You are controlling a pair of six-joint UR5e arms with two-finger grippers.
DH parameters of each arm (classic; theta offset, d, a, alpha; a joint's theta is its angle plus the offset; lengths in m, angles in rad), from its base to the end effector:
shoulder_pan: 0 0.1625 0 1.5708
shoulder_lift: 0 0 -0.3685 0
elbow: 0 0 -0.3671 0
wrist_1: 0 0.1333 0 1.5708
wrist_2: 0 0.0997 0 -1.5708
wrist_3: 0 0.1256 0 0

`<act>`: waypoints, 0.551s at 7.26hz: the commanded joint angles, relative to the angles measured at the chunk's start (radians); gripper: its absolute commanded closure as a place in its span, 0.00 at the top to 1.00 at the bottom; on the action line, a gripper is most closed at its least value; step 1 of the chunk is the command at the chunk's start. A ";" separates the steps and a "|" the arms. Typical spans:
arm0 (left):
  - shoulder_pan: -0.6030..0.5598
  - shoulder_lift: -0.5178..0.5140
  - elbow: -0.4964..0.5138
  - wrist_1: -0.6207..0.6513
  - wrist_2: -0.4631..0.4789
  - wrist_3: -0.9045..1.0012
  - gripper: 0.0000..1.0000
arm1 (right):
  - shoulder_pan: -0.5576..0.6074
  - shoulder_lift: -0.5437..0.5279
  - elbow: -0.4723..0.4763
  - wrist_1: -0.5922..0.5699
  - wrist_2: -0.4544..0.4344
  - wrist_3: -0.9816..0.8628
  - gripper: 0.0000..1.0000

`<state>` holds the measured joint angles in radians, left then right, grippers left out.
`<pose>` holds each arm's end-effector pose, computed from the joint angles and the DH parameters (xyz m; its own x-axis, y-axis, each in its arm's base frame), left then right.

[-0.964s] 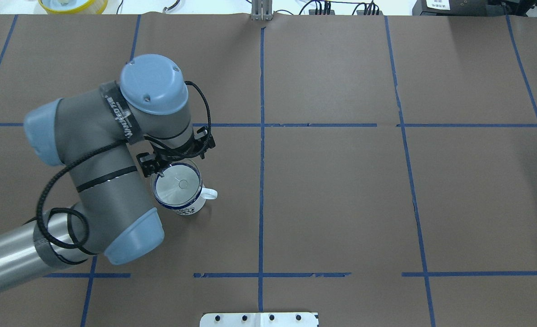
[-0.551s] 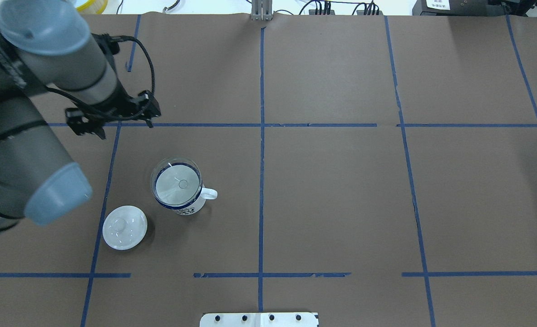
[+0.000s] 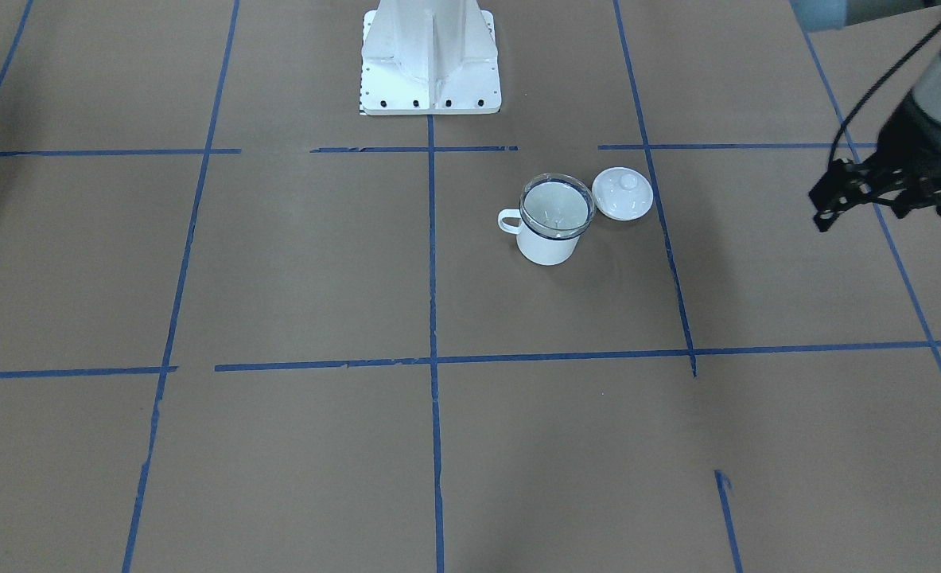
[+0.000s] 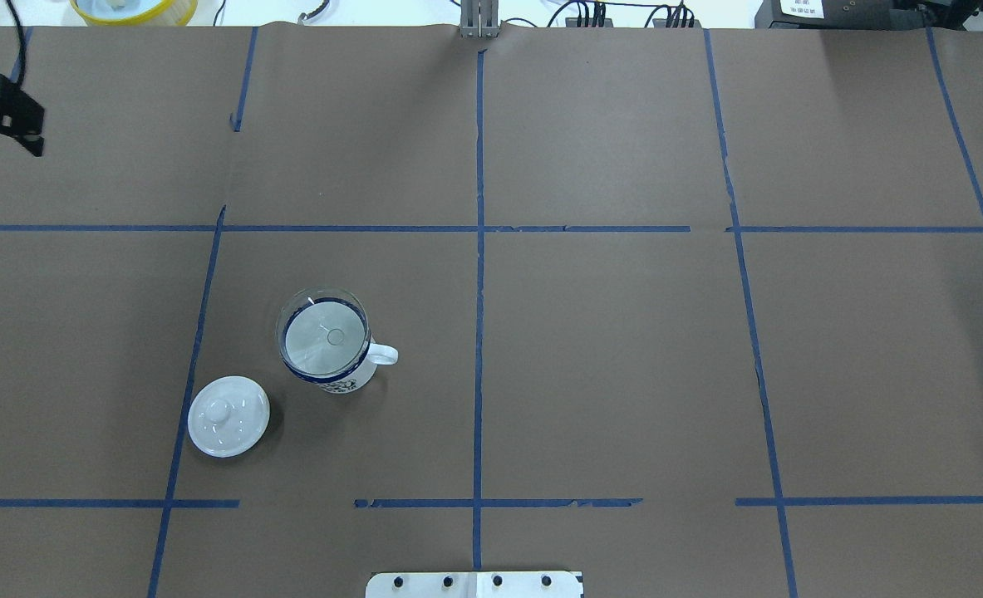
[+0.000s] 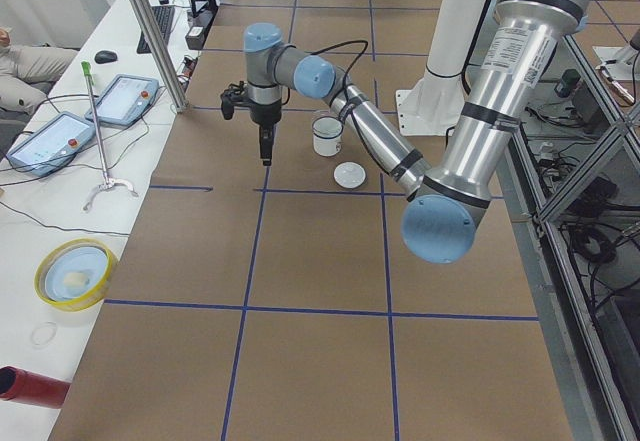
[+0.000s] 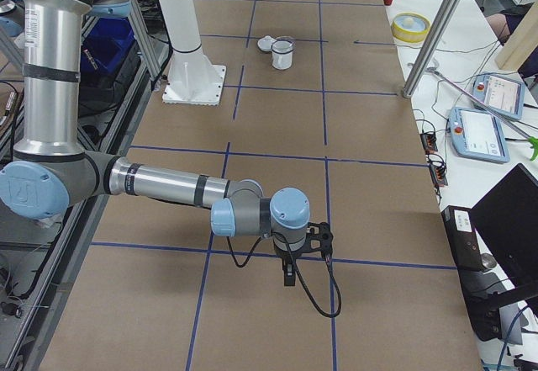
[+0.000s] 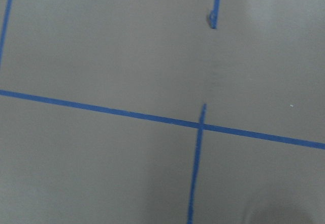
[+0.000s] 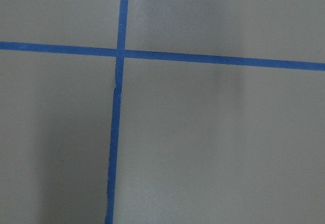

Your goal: Place funnel on cup

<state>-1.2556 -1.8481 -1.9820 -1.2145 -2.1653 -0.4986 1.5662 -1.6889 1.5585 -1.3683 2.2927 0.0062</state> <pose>0.0990 -0.5068 0.3495 0.7821 -0.0517 -0.6210 0.0922 0.9952 0.0332 0.0483 -0.4270 0.6630 0.7503 -0.0449 0.6595 -0.0001 0.9977 0.0679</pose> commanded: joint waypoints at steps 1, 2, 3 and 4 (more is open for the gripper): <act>-0.190 0.163 0.078 -0.112 -0.045 0.320 1.00 | 0.000 0.000 0.000 0.000 0.001 0.000 1.00; -0.284 0.228 0.142 -0.199 -0.047 0.450 1.00 | 0.000 0.000 0.000 0.000 -0.001 0.000 1.00; -0.356 0.271 0.234 -0.258 -0.086 0.583 1.00 | 0.000 0.000 0.000 0.000 0.001 0.000 1.00; -0.372 0.317 0.270 -0.298 -0.115 0.668 1.00 | 0.000 0.000 0.000 0.000 0.001 0.000 1.00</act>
<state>-1.5747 -1.5940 -1.7810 -1.4468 -2.2432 0.0349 1.5662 -1.6889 1.5585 -1.3683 2.2929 0.0061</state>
